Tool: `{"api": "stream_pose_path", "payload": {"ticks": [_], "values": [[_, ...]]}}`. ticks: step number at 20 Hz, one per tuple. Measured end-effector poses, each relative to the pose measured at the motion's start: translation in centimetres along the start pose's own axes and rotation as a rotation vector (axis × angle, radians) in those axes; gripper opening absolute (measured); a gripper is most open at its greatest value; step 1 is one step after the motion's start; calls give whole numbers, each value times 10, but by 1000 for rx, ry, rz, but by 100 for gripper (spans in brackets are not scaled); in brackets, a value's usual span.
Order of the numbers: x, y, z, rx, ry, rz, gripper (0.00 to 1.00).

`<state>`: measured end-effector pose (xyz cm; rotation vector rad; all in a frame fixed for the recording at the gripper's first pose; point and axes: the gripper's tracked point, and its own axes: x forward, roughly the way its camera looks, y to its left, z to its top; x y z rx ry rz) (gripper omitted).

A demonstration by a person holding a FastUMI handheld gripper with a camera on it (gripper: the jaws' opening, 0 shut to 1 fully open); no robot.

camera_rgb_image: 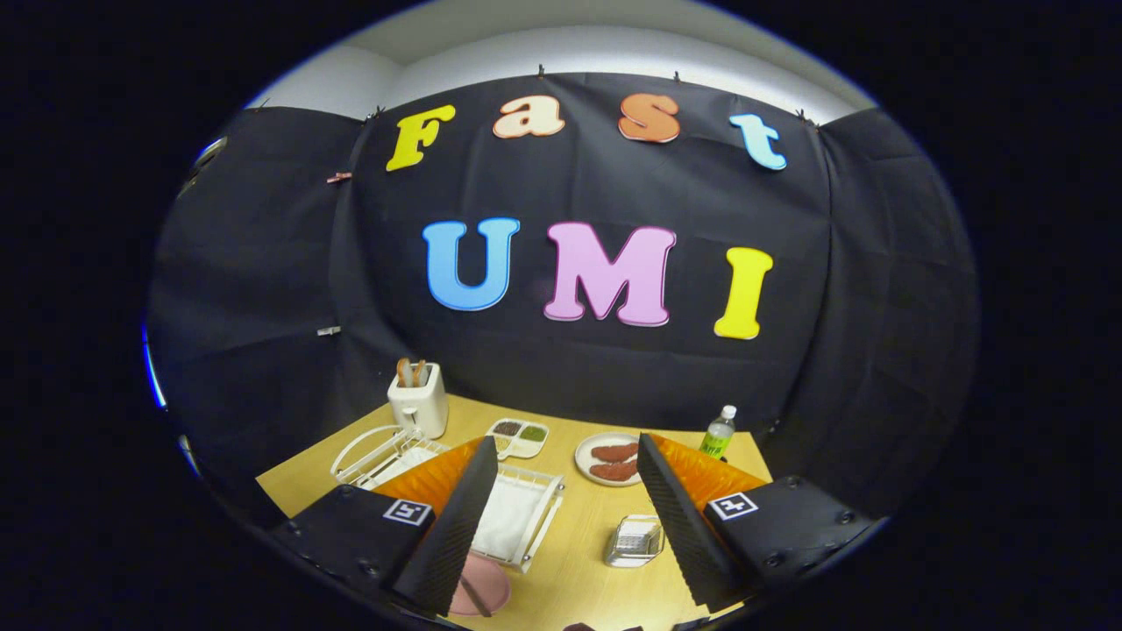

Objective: Take the plate from the dish rack, then take the spoon from the basket and place it into the plate.

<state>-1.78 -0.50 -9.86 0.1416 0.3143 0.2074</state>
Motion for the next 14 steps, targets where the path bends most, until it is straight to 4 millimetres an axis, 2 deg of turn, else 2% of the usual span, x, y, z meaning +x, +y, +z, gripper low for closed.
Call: {"api": "stream_pose_path", "payload": {"ticks": [3,5,14], "values": [[-2,-8,18,-25,-46,-31,98],[-3,-10,23,-18,-59,-40,97],[-3,-11,22,1,-65,-51,98]]}}
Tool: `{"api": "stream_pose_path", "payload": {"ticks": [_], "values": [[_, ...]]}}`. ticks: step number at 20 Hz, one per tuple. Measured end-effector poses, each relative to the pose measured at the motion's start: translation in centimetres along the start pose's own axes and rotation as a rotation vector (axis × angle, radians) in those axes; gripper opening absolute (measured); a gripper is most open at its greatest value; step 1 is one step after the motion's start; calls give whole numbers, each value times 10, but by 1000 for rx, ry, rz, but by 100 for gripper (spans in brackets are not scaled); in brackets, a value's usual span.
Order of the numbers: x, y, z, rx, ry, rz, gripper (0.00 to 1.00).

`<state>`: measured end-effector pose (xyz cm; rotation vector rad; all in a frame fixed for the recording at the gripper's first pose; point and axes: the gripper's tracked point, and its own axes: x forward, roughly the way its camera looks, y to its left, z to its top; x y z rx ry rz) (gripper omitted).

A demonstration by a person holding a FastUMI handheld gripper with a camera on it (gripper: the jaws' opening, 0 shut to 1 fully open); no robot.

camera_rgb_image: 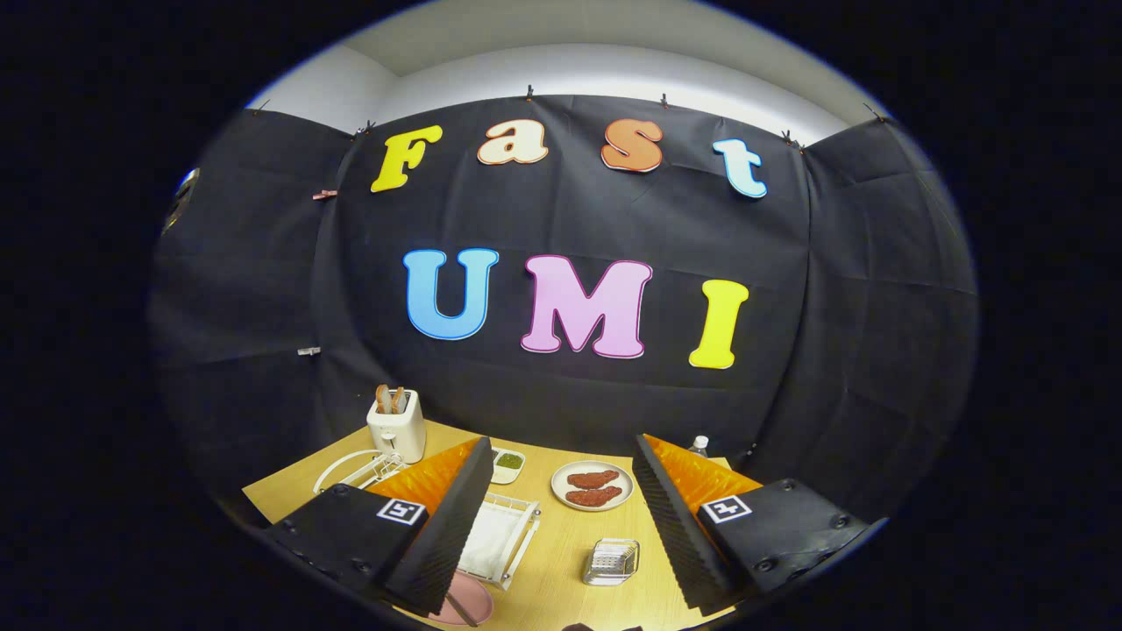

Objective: Take the plate from the dish rack, then take the spoon from the basket and place it into the plate.

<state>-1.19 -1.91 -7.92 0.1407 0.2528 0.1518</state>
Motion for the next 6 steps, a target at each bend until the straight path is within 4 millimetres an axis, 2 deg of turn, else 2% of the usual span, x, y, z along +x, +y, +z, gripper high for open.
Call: {"api": "stream_pose_path", "payload": {"ticks": [6], "values": [[-2,1,-1,-8,0,2,98]]}}
